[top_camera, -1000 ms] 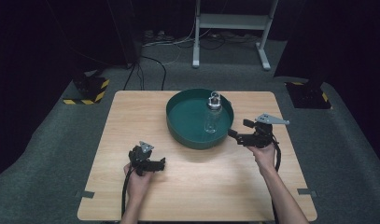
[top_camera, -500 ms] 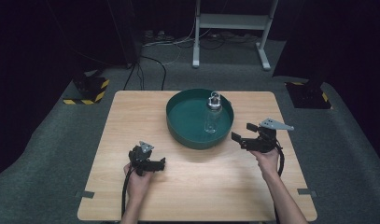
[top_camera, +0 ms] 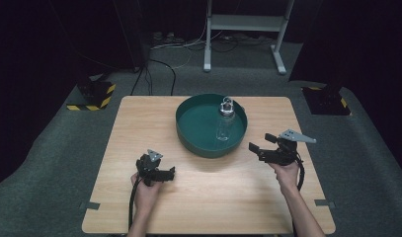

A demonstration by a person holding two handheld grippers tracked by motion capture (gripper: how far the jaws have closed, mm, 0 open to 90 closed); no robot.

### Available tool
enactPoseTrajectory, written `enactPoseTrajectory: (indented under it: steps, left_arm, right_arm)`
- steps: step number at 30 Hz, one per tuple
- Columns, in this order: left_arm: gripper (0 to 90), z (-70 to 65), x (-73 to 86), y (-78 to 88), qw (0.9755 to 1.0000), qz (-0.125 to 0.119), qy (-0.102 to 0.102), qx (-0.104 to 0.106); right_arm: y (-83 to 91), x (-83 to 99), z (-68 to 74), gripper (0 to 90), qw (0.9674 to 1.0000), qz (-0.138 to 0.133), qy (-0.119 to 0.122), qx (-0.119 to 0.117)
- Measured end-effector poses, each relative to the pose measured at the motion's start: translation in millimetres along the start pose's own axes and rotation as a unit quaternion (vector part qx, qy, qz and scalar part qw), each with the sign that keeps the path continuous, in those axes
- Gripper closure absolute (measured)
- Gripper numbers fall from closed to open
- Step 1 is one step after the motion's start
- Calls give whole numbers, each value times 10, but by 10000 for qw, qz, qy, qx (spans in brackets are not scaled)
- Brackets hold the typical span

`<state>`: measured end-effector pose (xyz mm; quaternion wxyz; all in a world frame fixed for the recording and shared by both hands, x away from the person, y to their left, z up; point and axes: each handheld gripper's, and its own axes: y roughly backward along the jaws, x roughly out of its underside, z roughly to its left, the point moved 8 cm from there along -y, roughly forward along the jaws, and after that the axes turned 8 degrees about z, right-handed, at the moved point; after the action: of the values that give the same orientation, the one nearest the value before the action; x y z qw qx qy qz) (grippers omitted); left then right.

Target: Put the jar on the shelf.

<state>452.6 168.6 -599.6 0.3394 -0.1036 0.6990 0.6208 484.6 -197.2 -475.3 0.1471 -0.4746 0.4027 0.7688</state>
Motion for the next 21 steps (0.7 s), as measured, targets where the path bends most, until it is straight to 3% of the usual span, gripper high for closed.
enactPoseTrajectory:
  steps: [21]
  left_arm:
    - [26,-2,-1,-1,10000,-7,10,3]
  right_arm:
    - [21,208,-43,105,9997,110,35,222]
